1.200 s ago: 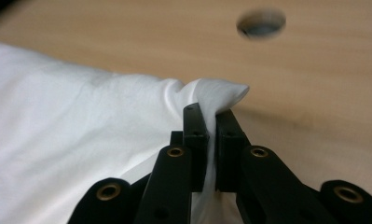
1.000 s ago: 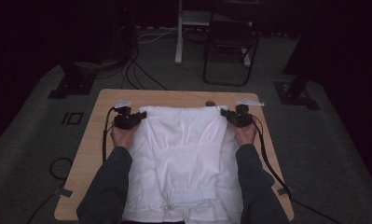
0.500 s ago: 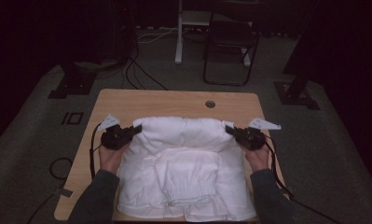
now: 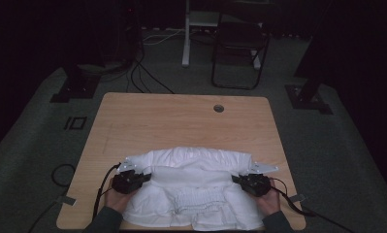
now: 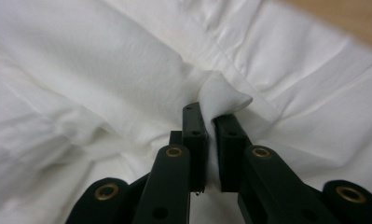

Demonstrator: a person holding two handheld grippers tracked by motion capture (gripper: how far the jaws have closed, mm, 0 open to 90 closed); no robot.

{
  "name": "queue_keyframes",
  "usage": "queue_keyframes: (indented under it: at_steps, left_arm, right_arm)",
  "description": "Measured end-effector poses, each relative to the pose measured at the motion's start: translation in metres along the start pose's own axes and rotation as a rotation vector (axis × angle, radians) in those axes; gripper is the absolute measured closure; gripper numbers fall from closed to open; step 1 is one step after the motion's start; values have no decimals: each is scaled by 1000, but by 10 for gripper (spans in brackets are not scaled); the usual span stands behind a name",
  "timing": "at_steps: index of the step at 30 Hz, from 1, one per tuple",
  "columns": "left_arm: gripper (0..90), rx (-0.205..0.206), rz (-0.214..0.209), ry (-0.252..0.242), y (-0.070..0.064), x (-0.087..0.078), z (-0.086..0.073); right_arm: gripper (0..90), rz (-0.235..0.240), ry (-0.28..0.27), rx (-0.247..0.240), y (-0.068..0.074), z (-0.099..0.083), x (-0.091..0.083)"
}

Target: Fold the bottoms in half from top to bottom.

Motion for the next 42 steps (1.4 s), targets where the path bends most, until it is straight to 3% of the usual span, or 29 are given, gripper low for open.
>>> queue_keyframes:
  at_steps: [1, 2, 3, 6, 9, 18, 26, 32, 34, 35, 36, 38, 39, 40, 41, 42]
  left_arm:
    - [841, 45, 45, 19, 0, 4, 6]
    - [841, 45, 45, 19, 0, 4, 6]
    - [841, 74, 86, 29, 0, 10, 12]
    - [841, 82, 110, 29, 4, 16, 18]
    - [841, 70, 131, 10, 16, 30, 30]
    - [842, 42, 194, -10, 36, 58, 54]
    - [842, -3, 271, -18, 58, 81, 78]
    - [842, -30, 284, -21, 61, 84, 82]
    - [846, -53, 274, -26, 61, 83, 82]
    - [852, -98, 249, -33, 63, 80, 83]
    - [853, -98, 249, -33, 63, 80, 83]
    - [857, -122, 233, -61, 64, 74, 88]
    - [858, -143, 212, -116, 64, 63, 98]
    - [859, -143, 212, -116, 64, 63, 98]
    - [860, -155, 186, -177, 62, 48, 111]
    - [860, -155, 186, -177, 62, 48, 111]
  right_arm:
    - [846, -20, 23, -14, 0, 0, 6]
    - [846, -20, 23, -14, 0, 0, 6]
    - [846, -38, 38, -6, -3, 6, 11]
    - [846, -58, 38, -15, -5, 9, 15]
    - [846, -70, 26, 14, -18, 17, 25]
    - [846, -120, 31, 23, -42, 38, 48]
    - [845, -173, 14, 87, -63, 61, 77]
    - [844, -179, 15, 102, -65, 65, 82]
    - [844, -174, 16, 104, -66, 65, 82]
    - [847, -151, 21, 118, -67, 67, 80]
    - [847, -151, 21, 118, -67, 67, 80]
    - [851, -146, 3, 111, -69, 73, 74]
    - [851, -148, -13, 106, -69, 78, 70]
    - [851, -148, -13, 106, -69, 78, 70]
    - [852, -146, -68, 114, -70, 89, 58]
    - [853, -142, -98, 118, -70, 96, 51]
Point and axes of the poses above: each handheld gripper's, and its own axes: x roughly forward along the jaws, z roughly out of its top, y roughly to its left, the point moved 4 cm from there along x, roughly forward along the jaws, and after that the axes turned 5 degrees about -y, right-handed, at the moved point
